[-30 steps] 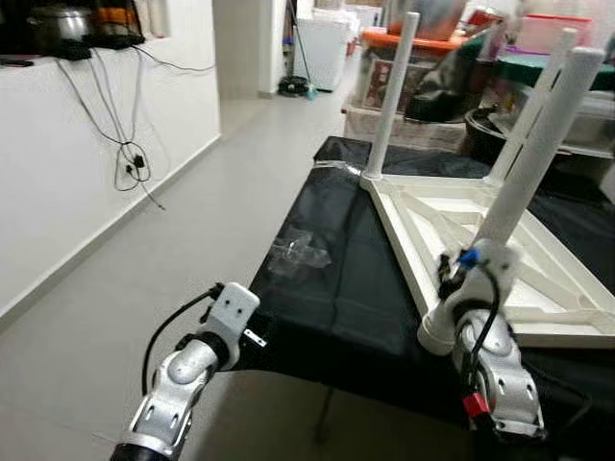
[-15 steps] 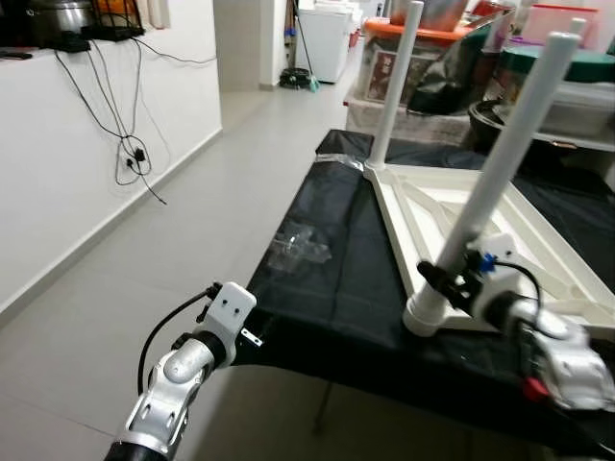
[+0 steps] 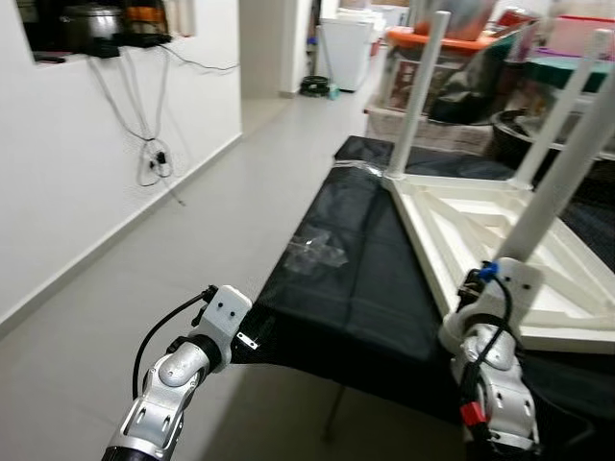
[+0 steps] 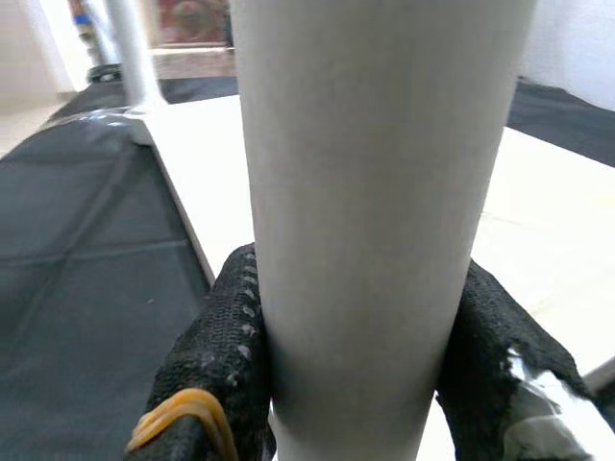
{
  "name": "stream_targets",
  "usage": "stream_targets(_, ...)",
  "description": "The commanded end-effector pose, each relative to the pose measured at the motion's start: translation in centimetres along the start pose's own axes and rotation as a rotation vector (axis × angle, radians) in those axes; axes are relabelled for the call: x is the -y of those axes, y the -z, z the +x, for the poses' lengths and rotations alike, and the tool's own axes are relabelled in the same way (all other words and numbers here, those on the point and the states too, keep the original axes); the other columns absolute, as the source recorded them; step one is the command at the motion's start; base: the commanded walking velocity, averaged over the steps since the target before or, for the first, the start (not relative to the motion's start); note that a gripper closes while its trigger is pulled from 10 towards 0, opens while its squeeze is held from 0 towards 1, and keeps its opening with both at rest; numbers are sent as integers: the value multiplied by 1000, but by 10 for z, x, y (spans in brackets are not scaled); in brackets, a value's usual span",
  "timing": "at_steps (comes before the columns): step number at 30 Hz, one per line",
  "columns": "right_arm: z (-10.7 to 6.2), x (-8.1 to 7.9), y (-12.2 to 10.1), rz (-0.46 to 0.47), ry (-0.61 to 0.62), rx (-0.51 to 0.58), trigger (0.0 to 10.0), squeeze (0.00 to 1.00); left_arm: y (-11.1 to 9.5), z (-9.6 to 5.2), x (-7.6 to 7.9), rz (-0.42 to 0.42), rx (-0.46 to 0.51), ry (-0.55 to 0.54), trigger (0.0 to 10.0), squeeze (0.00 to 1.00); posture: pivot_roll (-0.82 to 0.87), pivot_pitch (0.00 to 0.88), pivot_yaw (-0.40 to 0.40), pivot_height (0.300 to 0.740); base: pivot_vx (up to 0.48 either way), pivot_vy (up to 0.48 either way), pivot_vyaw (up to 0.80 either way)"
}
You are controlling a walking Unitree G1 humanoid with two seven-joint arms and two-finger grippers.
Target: Building children table
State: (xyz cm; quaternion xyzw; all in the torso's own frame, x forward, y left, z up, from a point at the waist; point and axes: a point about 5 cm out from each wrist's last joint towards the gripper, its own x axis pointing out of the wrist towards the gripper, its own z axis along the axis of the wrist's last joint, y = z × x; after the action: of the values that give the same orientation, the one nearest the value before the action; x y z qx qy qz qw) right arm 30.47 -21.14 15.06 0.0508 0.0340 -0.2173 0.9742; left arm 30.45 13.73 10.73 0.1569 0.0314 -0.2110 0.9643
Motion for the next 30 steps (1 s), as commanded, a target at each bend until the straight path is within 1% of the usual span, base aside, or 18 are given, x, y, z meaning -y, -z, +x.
stream_targets(1, 0, -10, 11, 23, -94, -48, 10000, 690, -1, 3, 4, -2, -1, 14, 10000, 0, 94, 0, -87, 740, 0, 0, 0)
stream_targets(2, 11, 2, -2, -16, -93, -9, 10000, 1000, -2, 3, 3, -3, 1, 11, 10000, 0, 97, 0, -90, 740, 0, 0, 0)
stream_targets(3, 11, 2, -2, -16, -93, -9, 10000, 1000, -2, 3, 3, -3, 1, 11, 10000, 0, 97, 0, -90, 740, 0, 0, 0)
stream_targets(4, 17, 5, -11, -44, -120, 11, 10000, 784, -1, 3, 2, -4, 1, 9, 10000, 0, 98, 0, -93, 740, 0, 0, 0)
stream_targets(5, 25, 8, -23, -34, -182, 30, 10000, 0, -1, 3, 2, -6, 0, 6, 10000, 0, 99, 0, -95, 740, 0, 0, 0)
stream_targets(12, 36, 14, -47, -37, -419, 87, 10000, 0, 1, 1, 3, -3, -4, 9, 10000, 0, 102, 0, -100, 740, 0, 0, 0)
stream_targets(13, 34, 13, -47, -81, -540, 81, 7255, 0, 1, 2, 4, -3, -4, 11, 10000, 0, 101, 0, -102, 740, 0, 0, 0)
stream_targets(14, 34, 13, -47, -81, -540, 81, 7255, 0, 1, 2, 4, -3, -4, 11, 10000, 0, 101, 0, -102, 740, 0, 0, 0)
stream_targets(15, 32, 13, -42, -128, -628, 55, 2353, 0, 1, 2, 4, -3, -3, 12, 10000, 0, 103, 0, -103, 740, 0, 0, 0)
stream_targets(17, 32, 13, -42, -128, -628, 55, 2353, 0, 1, 2, 4, -3, -3, 12, 10000, 0, 103, 0, -103, 740, 0, 0, 0)
stream_targets(18, 29, 14, -30, -198, -710, 8, 0, 0, 1, 2, 4, -3, -2, 12, 10000, 0, 104, 0, -104, 740, 0, 0, 0)
stream_targets(19, 29, 14, -30, -198, -710, 8, 0, 0, 1, 2, 4, -3, -2, 12, 10000, 0, 104, 0, -104, 740, 0, 0, 0)
stream_targets(21, 32, 18, -17, -210, -659, -65, 0, 0, 1, 2, 4, -2, -2, 12, 10000, 0, 106, 0, -104, 740, 0, 0, 0)
stream_targets(22, 39, 26, -8, -190, -479, -115, 0, 0, 1, 2, 4, -1, -2, 13, 10000, 0, 103, 0, -103, 740, 0, 0, 0)
stream_targets(23, 39, 26, -8, -190, -479, -115, 0, 0, 1, 2, 4, -1, -2, 13, 10000, 0, 103, 0, -103, 740, 0, 0, 0)
stream_targets(24, 44, 32, -2, -174, -347, -148, 0, 0, 1, 1, 4, -1, -2, 13, 10000, 0, 103, 0, -103, 740, 0, 0, 0)
stream_targets(26, 25, 30, 8, -92, 45, -121, 0, 0, 2, 1, 5, -3, -4, 14, 10000, 0, 104, 0, -98, 740, 0, 0, 0)
stream_targets(30, 9, 24, 10, -61, 141, -103, 0, 0, 2, 1, 6, -4, -6, 15, 10000, 0, 104, 0, -98, 740, 0, 0, 0)
